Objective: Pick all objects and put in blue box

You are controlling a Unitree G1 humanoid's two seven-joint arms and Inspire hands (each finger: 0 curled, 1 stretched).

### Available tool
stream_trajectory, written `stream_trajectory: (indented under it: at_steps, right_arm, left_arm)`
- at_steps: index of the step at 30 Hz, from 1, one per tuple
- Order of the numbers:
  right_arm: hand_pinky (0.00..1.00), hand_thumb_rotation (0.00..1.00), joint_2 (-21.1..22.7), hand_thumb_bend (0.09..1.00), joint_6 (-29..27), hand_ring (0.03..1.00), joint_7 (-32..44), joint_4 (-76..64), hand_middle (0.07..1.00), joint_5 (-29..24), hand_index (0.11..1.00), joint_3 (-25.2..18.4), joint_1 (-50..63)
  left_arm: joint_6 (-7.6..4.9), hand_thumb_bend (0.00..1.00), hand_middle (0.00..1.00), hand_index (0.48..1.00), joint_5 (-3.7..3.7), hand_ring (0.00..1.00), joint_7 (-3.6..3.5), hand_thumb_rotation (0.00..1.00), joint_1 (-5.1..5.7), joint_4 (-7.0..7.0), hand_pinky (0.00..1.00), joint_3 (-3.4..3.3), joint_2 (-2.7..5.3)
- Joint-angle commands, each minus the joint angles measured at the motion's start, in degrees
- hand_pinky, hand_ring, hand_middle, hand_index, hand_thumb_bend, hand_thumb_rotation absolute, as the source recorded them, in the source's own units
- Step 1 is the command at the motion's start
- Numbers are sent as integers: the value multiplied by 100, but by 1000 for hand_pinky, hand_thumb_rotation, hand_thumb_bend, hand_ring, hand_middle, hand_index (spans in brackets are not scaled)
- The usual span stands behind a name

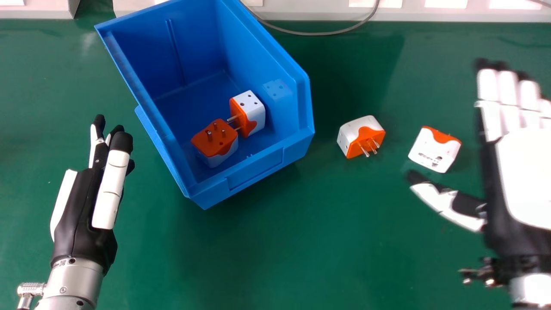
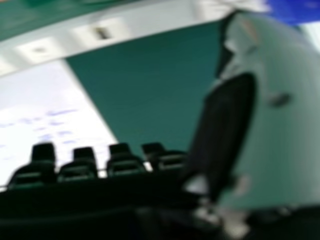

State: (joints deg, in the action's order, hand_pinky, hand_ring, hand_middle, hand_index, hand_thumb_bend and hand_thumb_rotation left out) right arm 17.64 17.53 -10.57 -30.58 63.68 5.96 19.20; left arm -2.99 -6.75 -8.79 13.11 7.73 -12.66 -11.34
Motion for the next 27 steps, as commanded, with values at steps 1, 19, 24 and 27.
stream_trajectory:
  at_steps: [1, 19, 24, 27]
  right_arm:
    - [857, 360, 99, 446, 185, 986, 275, 249, 1000, -24, 1000, -303, -399]
    - [808, 467, 1332, 471, -34, 941, 1999, 2680, 980, -451, 950, -68, -2554]
    - [797, 461, 1370, 453, -137, 933, 2098, 3250, 974, -737, 943, 75, -2973]
    - [799, 455, 1383, 455, -142, 932, 2062, 3495, 973, -822, 942, 172, -3138]
  left_arm:
    - [-6, 774, 1000, 995, 4, 976, -22, 977, -23, 98, 967, -7, -46]
    - [13, 776, 1000, 993, -11, 974, -16, 973, 18, 155, 960, 1, -34]
    - [7, 778, 999, 991, -40, 973, -35, 971, 26, 140, 957, -25, -45]
    - [-12, 778, 999, 991, -40, 972, -41, 970, 10, 88, 956, -40, -48]
